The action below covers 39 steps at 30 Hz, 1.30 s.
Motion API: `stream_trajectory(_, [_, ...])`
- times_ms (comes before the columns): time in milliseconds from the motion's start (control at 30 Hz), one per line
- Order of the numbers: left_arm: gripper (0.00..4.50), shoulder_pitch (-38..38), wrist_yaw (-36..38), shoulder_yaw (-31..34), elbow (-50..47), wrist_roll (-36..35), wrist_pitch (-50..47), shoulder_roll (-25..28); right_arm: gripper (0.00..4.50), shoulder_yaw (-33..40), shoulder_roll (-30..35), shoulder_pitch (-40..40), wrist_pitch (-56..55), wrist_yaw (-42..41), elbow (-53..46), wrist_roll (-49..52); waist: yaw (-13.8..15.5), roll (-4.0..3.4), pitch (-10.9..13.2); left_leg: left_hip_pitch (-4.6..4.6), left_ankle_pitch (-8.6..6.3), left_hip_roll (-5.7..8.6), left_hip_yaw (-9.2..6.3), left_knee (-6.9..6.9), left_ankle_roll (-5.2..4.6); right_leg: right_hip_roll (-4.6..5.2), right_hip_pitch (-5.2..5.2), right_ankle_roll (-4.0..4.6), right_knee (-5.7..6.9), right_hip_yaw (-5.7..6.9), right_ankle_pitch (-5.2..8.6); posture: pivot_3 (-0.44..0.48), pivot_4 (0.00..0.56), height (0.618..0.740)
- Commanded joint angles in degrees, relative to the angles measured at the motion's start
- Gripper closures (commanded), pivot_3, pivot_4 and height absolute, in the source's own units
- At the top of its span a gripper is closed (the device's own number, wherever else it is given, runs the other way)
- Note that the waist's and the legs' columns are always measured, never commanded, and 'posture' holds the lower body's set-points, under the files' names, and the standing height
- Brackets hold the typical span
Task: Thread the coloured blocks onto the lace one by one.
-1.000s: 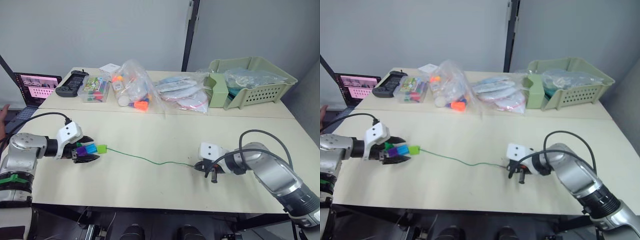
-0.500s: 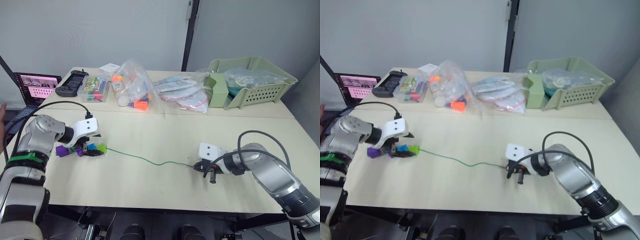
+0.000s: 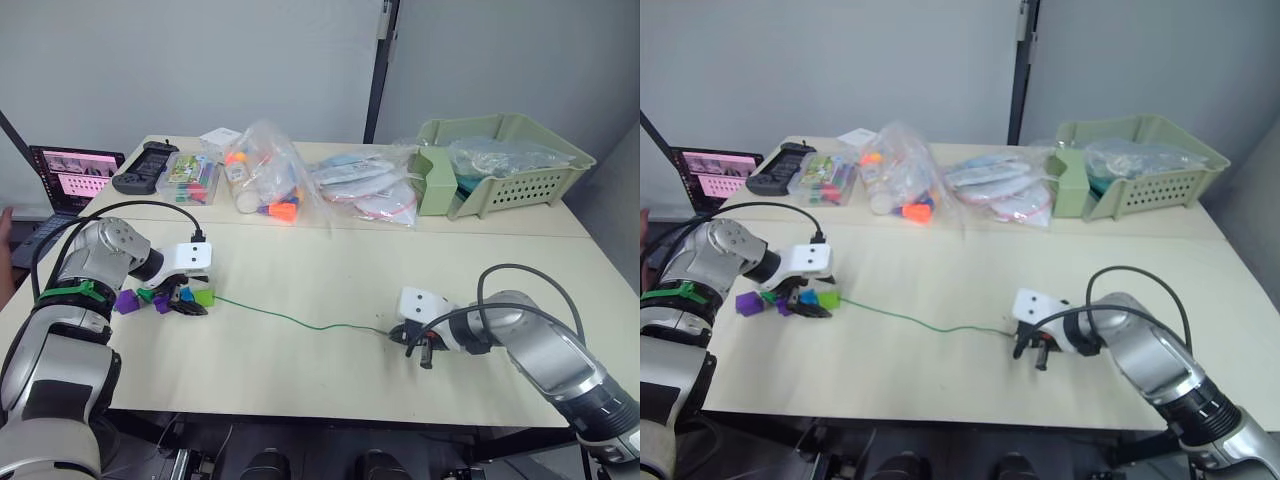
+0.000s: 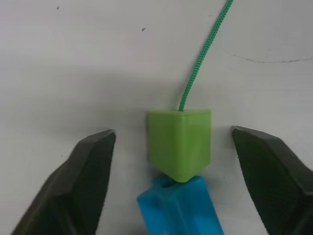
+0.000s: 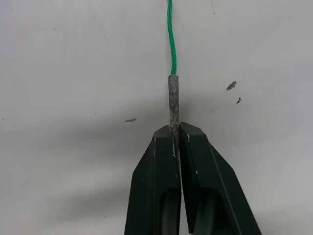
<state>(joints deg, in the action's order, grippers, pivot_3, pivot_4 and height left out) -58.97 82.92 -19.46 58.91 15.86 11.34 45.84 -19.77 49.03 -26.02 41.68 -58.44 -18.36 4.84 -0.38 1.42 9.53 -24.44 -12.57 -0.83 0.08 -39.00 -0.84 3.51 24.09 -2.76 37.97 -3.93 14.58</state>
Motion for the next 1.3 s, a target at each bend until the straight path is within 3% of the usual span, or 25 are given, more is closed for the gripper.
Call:
stream_trajectory(33, [1.90,-0.3,-0.2,-1.7,2.7,2.4,1.5,-1.0,4.50,2.1,1.1,0.5,0.5,0.3,-2.6,0.5,0.2,-0.01,0.0,0.06,0.00,0.00,0.00,0.00,0.00,0.00,-0.05,0.00,0.00,0.00,0.00,0.000,0.150,0.737])
stream_trajectory(167, [3.18,-2.1,0.3,-1.9,3.8,2.8,1.7,-0.7,4.50,2.5,1.3,0.8,0.6,0.3,-2.8,0.5,0.2,-0.01,0.0,0.11,0.05,-0.04,0.02,-0.01,-0.04,-0.05,-0.07,0.00,0.00,0.00,0.02,0.000,0.150,0.737])
stream_trajectory(200, [3.22,-2.6,0.7,-1.7,3.9,2.7,1.7,-0.5,4.50,2.8,1.5,0.8,0.5,0.3,-2.9,0.4,0.2,-0.01,0.0,0.10,0.05,-0.05,0.02,-0.01,-0.04,-0.06,-0.06,0.00,0.00,0.00,0.02,0.000,0.150,0.737])
stream_trajectory(467, [3.22,-4.6,2.6,-0.5,3.2,1.8,1.8,-0.1,4.50,5.9,7.4,2.3,-2.6,-1.2,-1.7,-0.3,-0.1,0.03,0.0,-0.13,0.05,-0.05,-0.01,0.00,-0.04,-0.05,0.13,0.01,0.02,0.00,0.01,0.000,0.150,0.737])
stream_trajectory(567, [3.22,-4.1,4.0,-0.7,2.1,1.7,2.4,0.2,4.50,7.6,13.3,4.2,-6.2,-1.5,0.8,-2.9,0.0,0.03,0.0,-0.23,0.05,-0.01,-0.01,0.00,-0.04,-0.01,0.20,0.01,0.00,0.00,0.01,0.000,0.150,0.737])
stream_trajectory(733, [3.22,-2.7,5.2,-0.8,0.3,1.6,2.1,0.1,4.50,7.9,16.2,6.9,-12.1,-0.9,5.8,-5.9,-0.4,0.07,0.0,-0.22,0.05,-0.06,0.01,0.01,-0.04,-0.04,0.19,0.01,-0.07,0.00,0.01,0.000,0.150,0.737])
stream_trajectory(1300, [3.22,1.6,8.8,-0.4,-5.7,0.5,1.3,2.4,4.50,7.2,13.2,9.1,-19.8,-0.6,10.8,-8.2,-0.7,0.11,0.0,-0.10,0.05,-0.09,0.03,0.01,-0.04,-0.06,0.11,0.01,-0.03,-0.02,0.01,0.000,0.150,0.737])
